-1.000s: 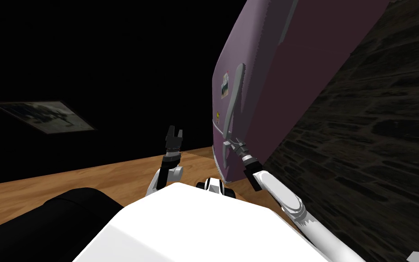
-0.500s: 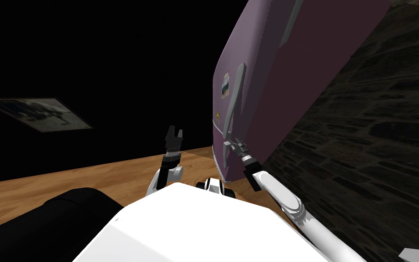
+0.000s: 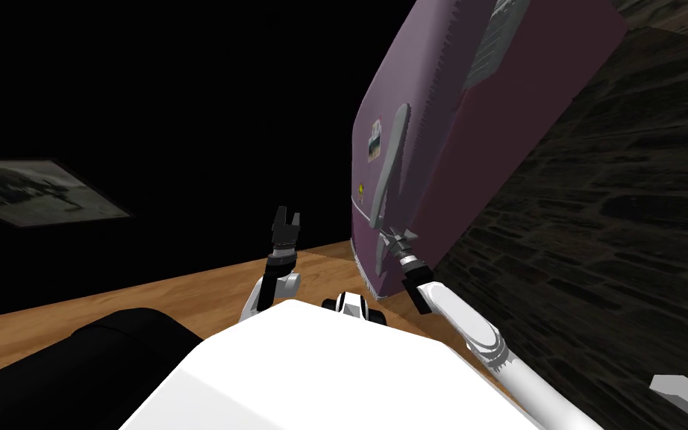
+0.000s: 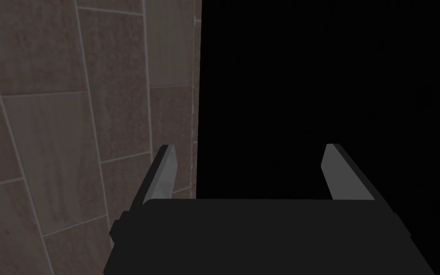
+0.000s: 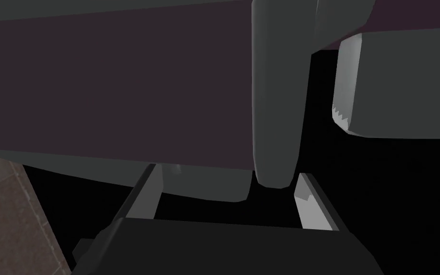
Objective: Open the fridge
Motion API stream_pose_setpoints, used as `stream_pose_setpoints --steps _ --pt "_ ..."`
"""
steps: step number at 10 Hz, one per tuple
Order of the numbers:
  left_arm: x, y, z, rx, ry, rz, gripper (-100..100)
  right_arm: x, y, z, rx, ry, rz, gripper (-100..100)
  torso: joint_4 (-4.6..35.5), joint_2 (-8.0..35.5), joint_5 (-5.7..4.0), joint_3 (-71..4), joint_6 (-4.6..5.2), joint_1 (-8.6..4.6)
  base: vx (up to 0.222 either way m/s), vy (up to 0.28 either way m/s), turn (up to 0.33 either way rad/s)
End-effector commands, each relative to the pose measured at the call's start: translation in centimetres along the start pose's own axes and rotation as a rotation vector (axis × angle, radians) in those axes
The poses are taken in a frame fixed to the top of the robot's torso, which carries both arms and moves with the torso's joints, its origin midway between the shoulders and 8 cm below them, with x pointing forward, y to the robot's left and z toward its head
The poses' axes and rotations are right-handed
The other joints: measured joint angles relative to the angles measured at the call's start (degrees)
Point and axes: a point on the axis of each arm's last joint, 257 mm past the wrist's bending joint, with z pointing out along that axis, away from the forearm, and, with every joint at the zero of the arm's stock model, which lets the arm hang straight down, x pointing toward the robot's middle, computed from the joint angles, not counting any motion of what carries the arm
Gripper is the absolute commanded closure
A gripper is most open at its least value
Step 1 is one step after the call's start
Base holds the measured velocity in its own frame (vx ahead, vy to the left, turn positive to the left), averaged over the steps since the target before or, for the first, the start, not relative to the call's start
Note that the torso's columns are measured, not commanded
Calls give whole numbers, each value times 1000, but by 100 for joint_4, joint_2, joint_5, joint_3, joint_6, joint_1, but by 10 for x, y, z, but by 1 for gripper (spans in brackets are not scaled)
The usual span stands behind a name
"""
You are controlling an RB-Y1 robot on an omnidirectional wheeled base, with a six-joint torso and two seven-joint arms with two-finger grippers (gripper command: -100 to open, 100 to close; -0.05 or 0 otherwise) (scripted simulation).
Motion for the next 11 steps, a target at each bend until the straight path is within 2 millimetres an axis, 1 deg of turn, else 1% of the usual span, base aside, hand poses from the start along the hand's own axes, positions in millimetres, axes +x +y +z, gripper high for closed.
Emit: stream_pose_setpoints --steps 1,2,3,4,5,7,8,9,10,11 --pt "0 0 0 0 0 0 0 16 -5 2 14 40 -9 100 3 -3 -6 -9 -11 -41 -44 298 -69" --pt "0 0 0 0 0 0 0 16 -5 2 14 40 -9 100 4 -9 -10 -11 -5 -43 -43 273 -54" --pt "0 0 0 0 0 0 0 25 -7 1 18 64 -12 100 3 -8 -11 -10 -5 -50 -3 321 -89" --pt "0 0 0 0 0 0 0 35 -8 0 21 88 -16 100 5 -15 -6 -14 -2 -29 25 381 -171" --pt "0 0 0 0 0 0 0 35 -8 0 21 88 -16 100 3 -24 0 -19 -10 -11 -38 307 -88" --pt "0 0 0 0 0 0 0 53 -11 -3 27 137 -23 100 3 -17 -6 -16 -14 -34 -46 338 -83" --pt "0 0 0 0 0 0 0 53 -11 -3 27 137 -23 100 1 3 -9 -2 8 -37 -49 316 -68" --pt "0 0 0 0 0 0 0 63 -13 -5 30 161 -26 100 7 21 -12 8 4 -57 -17 348 -75" --pt "0 0 0 0 0 0 0 63 -13 -5 30 161 -26 100 11 28 -11 12 16 -52 -31 297 -65" --pt "0 0 0 0 0 0 0 72 -14 -6 33 185 -30 100 12 36 -13 16 11 -68 -57 294 -65"
